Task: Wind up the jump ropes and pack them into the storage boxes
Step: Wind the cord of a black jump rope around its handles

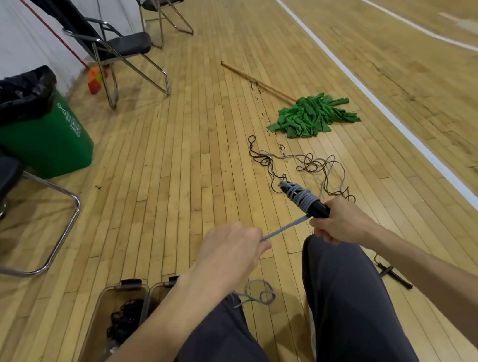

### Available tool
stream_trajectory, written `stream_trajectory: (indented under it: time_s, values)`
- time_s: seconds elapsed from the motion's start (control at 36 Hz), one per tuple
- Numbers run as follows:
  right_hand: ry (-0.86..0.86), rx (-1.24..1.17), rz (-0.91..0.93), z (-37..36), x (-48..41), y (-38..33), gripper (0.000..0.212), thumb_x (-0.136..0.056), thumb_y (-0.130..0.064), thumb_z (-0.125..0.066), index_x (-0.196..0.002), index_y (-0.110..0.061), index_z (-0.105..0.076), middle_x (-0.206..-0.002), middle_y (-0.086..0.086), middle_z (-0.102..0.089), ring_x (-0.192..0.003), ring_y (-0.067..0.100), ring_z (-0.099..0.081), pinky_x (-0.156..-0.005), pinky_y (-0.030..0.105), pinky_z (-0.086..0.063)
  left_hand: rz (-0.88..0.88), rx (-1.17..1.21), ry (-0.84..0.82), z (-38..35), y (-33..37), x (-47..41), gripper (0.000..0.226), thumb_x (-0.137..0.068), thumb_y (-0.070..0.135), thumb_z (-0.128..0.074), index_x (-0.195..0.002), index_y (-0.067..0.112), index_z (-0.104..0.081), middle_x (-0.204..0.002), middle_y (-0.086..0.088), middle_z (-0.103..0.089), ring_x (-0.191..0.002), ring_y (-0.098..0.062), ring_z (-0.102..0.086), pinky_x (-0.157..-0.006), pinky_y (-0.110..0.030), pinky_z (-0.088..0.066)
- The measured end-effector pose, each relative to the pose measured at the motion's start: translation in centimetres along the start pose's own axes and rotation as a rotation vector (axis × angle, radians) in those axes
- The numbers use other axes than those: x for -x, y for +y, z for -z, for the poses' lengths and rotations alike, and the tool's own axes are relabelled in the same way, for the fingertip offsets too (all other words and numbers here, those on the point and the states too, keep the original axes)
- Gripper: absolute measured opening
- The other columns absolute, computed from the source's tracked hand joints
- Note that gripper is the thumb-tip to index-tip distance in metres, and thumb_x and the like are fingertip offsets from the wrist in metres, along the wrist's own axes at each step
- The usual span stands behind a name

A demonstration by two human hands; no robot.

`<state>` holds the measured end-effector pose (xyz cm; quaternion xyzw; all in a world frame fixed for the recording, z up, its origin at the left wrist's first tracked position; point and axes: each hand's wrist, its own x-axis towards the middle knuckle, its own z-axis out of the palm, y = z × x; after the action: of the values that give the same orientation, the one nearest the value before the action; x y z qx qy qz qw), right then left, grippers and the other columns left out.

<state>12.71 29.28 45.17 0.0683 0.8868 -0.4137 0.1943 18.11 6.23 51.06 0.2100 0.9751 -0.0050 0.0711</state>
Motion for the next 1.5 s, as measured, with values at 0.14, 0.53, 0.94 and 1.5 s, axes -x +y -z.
stream_trajectory:
  time_s: [0.14, 0.53, 0.94, 1.5]
  values:
    - [-0.166, -0.018, -0.044, -0.2, 0.4, -0.6, 0.011, -0.095, -0.009, -0.063, -0.100, 0.001, -0.062, -0.070, 0.010, -0.072, -0.051, 0.015, -0.059, -0.048, 0.023, -0.049, -0.093, -0.095, 0.092, 2.5, -0.5, 0.0, 0.046, -0.104, 0.053, -0.032, -0.109, 0.019, -0.063, -0.078, 0.006, -0.056, -0.073, -0.014, -0.060, -0.067, -0.026, -0.049]
    - [-0.566, 0.200, -0.047, -0.7, 3.4, -4.2, 0.008, -0.096, -0.012, -0.063, -0.093, -0.005, -0.061, -0.064, 0.002, -0.064, -0.048, 0.010, -0.052, -0.048, 0.022, -0.046, -0.386, -0.120, 0.349, 8.3, -2.8, -1.0, 0.043, -0.078, 0.055, -0.071, -0.066, 0.016, -0.059, -0.054, 0.013, -0.041, -0.045, -0.008, -0.037, -0.045, -0.015, -0.015]
    - [-0.725, 0.323, 0.211, -2.3, 7.5, -7.2, 0.010, -0.091, -0.010, -0.064, -0.083, -0.004, -0.063, -0.069, 0.011, -0.058, -0.054, 0.019, -0.050, -0.052, 0.025, -0.043, -0.276, -0.148, 0.235, 8.6, -3.2, -5.3, 0.059, -0.070, 0.081, -0.052, -0.071, 0.022, -0.055, -0.062, 0.010, -0.052, -0.057, -0.004, -0.042, -0.052, -0.024, -0.035]
    - [-0.625, 0.035, 0.538, -0.9, 10.4, -8.8, 0.015, -0.098, -0.014, -0.063, -0.086, -0.008, -0.059, -0.070, -0.003, -0.063, -0.058, 0.011, -0.057, -0.057, 0.024, -0.048, -0.006, 0.829, -0.199, 1.4, -4.2, -6.2, 0.041, -0.071, 0.047, -0.083, -0.079, 0.014, -0.060, -0.062, 0.000, -0.057, -0.055, -0.013, -0.048, -0.057, -0.026, -0.044]
